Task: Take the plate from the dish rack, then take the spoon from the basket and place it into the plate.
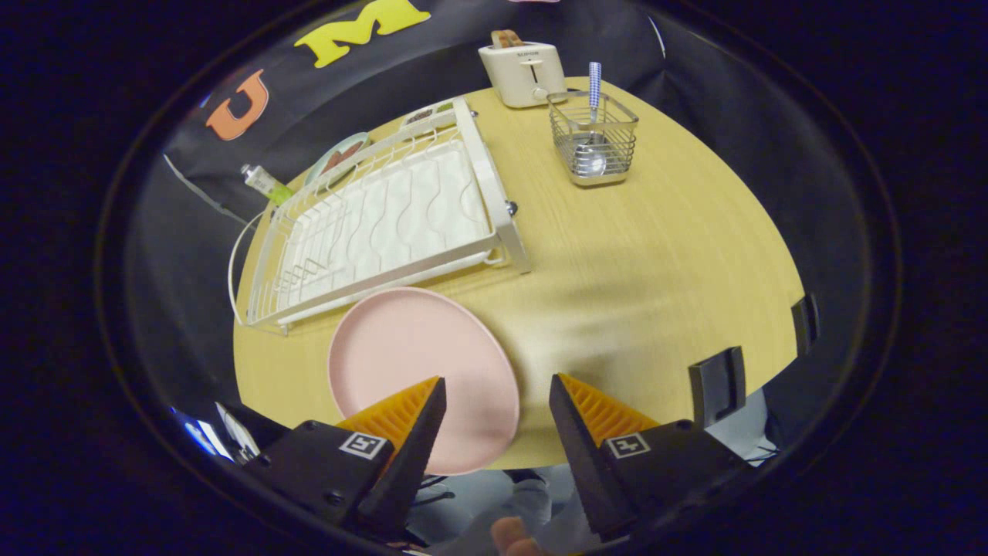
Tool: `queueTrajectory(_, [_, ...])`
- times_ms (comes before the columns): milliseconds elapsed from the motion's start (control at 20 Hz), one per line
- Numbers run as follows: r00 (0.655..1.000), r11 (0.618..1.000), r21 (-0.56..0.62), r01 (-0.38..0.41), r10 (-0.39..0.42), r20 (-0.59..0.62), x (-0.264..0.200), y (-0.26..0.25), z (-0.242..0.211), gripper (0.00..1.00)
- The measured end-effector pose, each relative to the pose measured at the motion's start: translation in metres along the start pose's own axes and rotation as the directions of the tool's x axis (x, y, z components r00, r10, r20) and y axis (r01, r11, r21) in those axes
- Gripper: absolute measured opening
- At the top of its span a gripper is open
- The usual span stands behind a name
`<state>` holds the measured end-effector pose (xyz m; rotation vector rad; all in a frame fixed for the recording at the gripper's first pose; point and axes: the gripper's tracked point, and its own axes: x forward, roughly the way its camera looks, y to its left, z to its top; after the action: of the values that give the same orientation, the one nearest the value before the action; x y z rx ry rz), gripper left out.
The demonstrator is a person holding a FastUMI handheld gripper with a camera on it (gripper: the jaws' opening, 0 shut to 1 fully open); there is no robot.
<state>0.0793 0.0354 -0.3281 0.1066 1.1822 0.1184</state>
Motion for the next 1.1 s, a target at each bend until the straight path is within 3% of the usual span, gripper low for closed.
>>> queueTrajectory(150, [1.000,0.999,-0.039,0.018,-0.018,0.001,-0.006,-0.017,0.013,0.88])
queueTrajectory(400, [0.987,0.992,-0.123,0.043,-0.023,0.159,-0.031,-0.047,0.062,0.89])
queueTrajectory(700, [0.903,0.993,-0.119,0.016,0.037,0.429,-0.057,-0.085,0.146,0.88])
queueTrajectory(1100, [0.844,0.994,-0.111,-0.006,0.065,0.533,-0.035,-0.117,0.256,0.86])
